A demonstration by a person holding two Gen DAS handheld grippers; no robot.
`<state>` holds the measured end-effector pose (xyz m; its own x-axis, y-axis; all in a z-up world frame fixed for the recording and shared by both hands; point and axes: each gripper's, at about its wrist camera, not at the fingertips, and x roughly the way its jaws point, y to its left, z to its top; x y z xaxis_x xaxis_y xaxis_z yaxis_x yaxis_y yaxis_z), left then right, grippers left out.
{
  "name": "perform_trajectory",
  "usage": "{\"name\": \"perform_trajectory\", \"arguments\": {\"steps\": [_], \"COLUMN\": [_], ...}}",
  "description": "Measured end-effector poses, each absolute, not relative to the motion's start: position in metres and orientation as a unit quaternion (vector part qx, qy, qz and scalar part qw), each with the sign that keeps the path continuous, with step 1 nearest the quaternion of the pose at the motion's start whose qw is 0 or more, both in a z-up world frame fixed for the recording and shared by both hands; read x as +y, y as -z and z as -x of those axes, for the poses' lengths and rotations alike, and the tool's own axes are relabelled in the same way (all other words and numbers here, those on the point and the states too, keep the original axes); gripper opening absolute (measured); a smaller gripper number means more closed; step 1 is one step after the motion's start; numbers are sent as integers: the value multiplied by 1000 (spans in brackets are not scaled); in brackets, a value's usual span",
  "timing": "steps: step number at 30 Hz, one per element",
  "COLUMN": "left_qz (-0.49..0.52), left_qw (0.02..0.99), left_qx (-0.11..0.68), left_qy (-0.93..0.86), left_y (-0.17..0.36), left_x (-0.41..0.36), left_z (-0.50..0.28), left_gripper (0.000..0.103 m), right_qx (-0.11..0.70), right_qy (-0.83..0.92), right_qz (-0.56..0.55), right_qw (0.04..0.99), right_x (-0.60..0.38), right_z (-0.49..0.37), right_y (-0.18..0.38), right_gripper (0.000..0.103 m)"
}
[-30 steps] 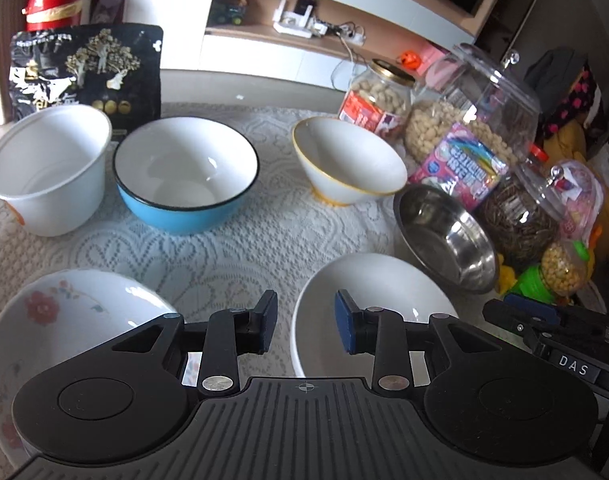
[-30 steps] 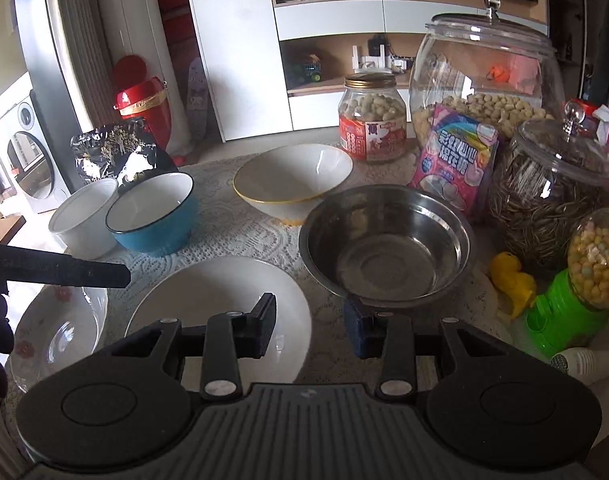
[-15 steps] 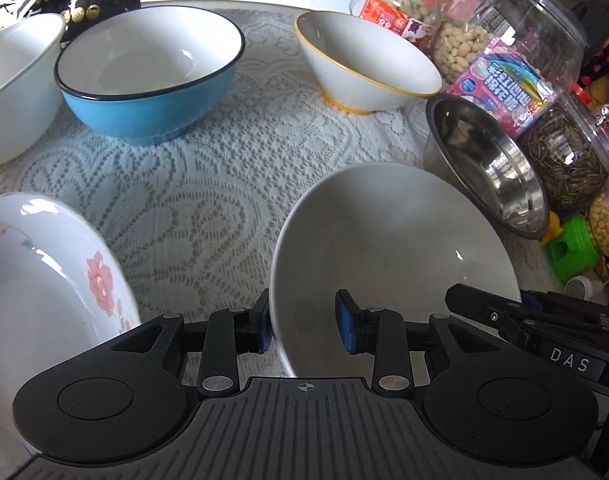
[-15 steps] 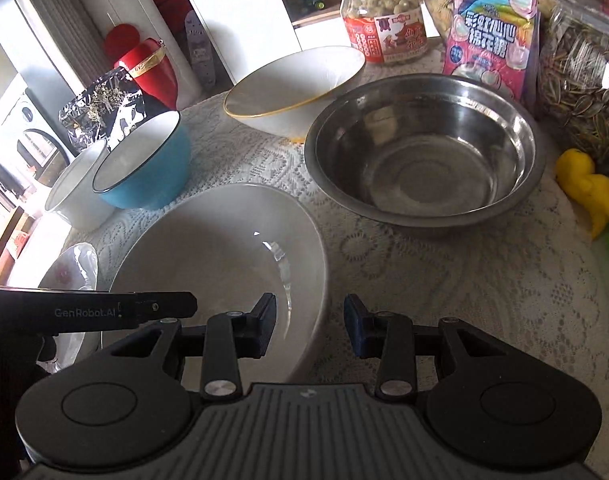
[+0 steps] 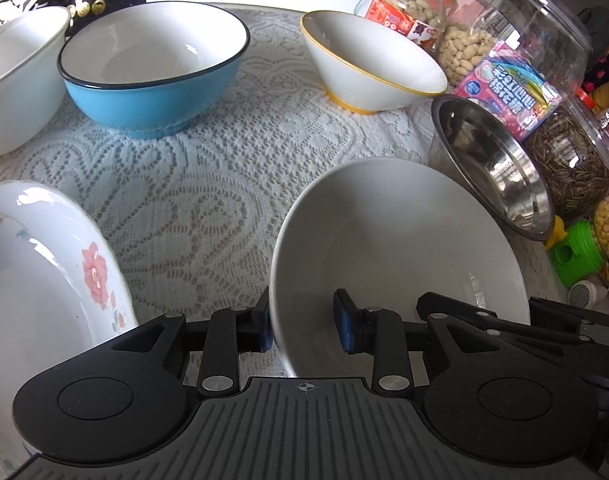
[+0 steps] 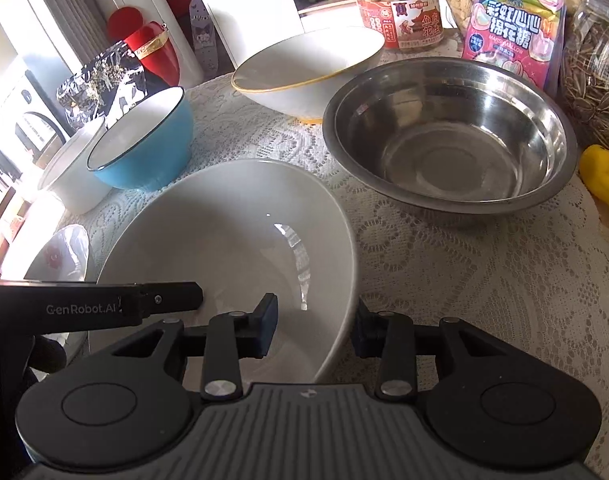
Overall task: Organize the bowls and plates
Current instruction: 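Grasp the rim of the large white bowl with the left gripper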
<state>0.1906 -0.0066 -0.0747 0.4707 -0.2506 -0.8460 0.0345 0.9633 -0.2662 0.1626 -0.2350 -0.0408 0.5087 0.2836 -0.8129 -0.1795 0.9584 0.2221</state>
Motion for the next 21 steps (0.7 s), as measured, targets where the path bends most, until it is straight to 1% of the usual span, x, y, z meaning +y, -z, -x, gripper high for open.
{"name": "perform_trajectory", "arguments": {"steps": [2, 6, 12, 15, 21], "left_qz": [100, 96, 93, 92, 99], "left_qw": [853, 851, 857, 866, 879], "left_qx": [506, 511, 502, 487, 462], "left_qy": [77, 71, 75, 71, 63], "left_y": [74, 72, 67, 59, 41], "left_x": [-10, -11, -5, 0, 12], "left_z": [-190, -190, -178, -171, -162], "left_gripper": [35, 37, 36, 34, 33], "right_qx": [470, 474, 462, 453, 433], "right_qy": [-123, -122, -127, -135, -150], "right_qz": [-35, -38, -30, -23, -8], "right_qw": [873, 871, 877, 881, 889], "right_x": [-228, -230, -225, -220, -208], "right_z": [-159, -160, -158, -156, -150], "right_y": [41, 39, 30, 23, 9], "right_gripper": [39, 37, 37, 37, 37]}}
